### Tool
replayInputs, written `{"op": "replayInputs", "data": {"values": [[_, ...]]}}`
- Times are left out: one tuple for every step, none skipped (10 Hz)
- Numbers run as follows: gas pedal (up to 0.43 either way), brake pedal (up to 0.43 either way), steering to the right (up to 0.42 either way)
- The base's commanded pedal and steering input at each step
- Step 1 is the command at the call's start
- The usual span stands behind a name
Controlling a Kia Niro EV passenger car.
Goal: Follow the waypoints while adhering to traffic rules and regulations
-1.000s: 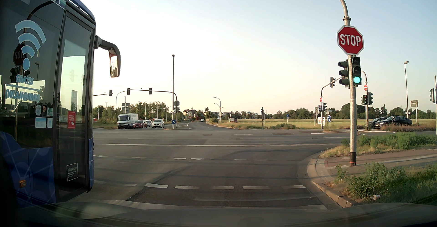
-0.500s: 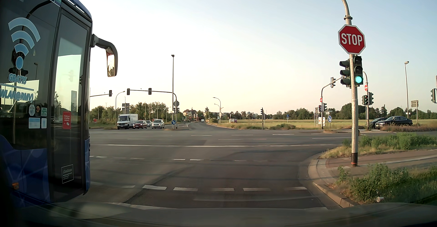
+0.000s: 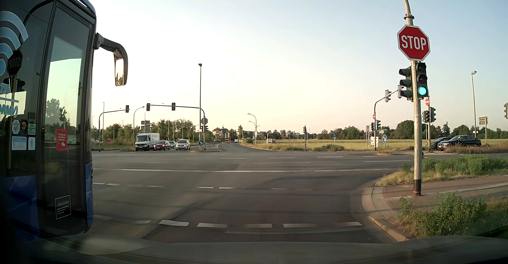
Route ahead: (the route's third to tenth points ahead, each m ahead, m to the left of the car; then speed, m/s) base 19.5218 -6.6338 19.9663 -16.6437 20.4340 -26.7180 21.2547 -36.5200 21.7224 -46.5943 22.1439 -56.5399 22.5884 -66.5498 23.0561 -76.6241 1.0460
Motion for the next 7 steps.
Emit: {"op": "replayInputs", "data": {"values": [[0.157,0.012,0.004],[0.169,0.012,0.004],[0.169,0.012,0.003],[0.197,0.012,0.004],[0.209,0.012,0.004],[0.209,0.012,0.004],[0.220,0.012,0.004]]}}
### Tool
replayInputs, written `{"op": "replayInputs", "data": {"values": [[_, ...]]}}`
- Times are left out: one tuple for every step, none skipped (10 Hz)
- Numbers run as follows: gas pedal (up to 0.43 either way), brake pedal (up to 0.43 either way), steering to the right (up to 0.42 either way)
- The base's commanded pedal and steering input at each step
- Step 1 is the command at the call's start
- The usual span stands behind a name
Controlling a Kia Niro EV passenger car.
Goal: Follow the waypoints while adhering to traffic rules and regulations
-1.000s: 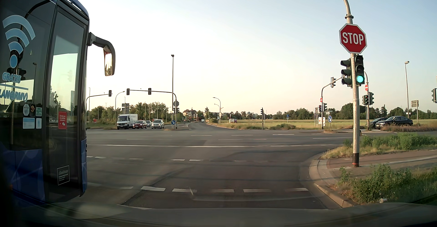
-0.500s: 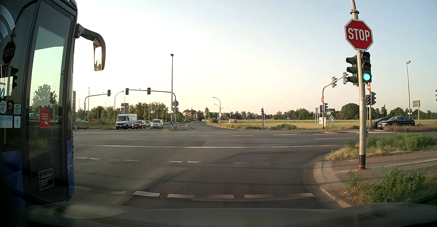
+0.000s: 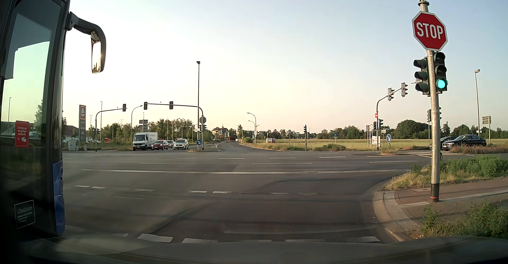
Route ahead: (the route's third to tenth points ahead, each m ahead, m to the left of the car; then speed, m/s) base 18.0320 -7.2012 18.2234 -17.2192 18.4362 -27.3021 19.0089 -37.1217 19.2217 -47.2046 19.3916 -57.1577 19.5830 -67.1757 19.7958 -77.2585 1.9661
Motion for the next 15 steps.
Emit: {"op": "replayInputs", "data": {"values": [[0.220,0.012,0.004],[0.220,0.012,0.008],[0.220,0.012,0.012],[0.220,0.012,0.017],[0.220,0.012,0.021],[0.209,0.012,0.026],[0.209,0.018,0.034],[0.197,0.012,0.041],[0.189,0.012,0.048],[0.169,0.012,0.058],[0.169,0.012,0.065],[0.169,0.018,0.074],[0.169,0.012,0.083],[0.169,0.012,0.088],[0.169,0.012,0.098]]}}
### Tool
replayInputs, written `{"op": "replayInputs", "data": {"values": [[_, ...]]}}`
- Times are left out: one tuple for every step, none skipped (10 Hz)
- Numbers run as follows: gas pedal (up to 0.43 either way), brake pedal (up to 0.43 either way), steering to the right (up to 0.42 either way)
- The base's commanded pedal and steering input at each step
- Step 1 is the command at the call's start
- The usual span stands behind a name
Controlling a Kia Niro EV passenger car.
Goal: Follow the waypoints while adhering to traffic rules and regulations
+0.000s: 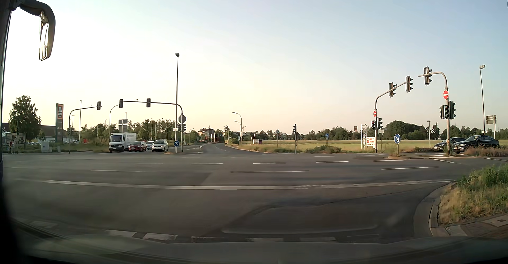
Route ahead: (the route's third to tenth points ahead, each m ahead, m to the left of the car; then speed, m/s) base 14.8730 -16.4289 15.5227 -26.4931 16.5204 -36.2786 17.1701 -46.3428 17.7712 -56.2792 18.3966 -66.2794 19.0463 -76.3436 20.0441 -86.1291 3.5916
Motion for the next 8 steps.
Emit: {"op": "replayInputs", "data": {"values": [[0.169,0.012,0.108],[0.169,0.018,0.123],[0.169,0.012,0.139],[0.169,0.012,0.154],[0.169,0.012,0.165],[0.157,0.012,0.176],[0.098,0.012,0.190],[0.098,0.012,0.208]]}}
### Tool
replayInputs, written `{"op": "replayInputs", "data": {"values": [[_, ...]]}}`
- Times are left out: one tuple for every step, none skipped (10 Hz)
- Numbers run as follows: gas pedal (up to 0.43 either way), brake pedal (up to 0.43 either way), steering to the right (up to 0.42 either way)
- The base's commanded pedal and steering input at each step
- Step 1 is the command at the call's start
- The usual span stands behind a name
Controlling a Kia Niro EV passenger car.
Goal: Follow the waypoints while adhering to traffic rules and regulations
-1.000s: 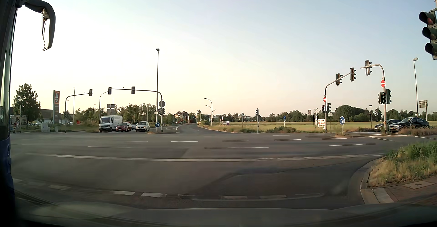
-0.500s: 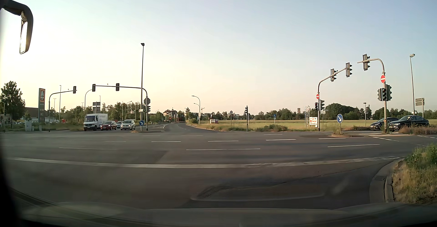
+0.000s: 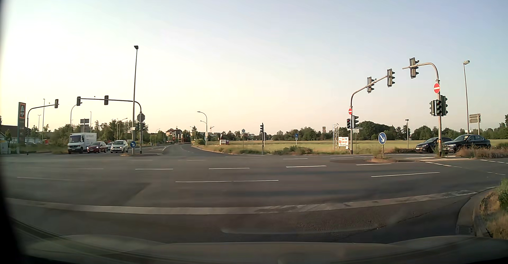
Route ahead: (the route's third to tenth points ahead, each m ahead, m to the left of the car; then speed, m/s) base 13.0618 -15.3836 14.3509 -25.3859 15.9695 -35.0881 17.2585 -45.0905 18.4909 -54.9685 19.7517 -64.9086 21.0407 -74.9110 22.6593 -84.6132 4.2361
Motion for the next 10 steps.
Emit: {"op": "replayInputs", "data": {"values": [[0.098,0.012,0.223],[0.098,0.018,0.233],[0.098,0.012,0.251],[0.098,0.012,0.270],[0.098,0.012,0.282],[0.098,0.012,0.293],[0.098,0.018,0.304],[0.110,0.018,0.311],[0.098,0.012,0.319],[0.087,0.012,0.329]]}}
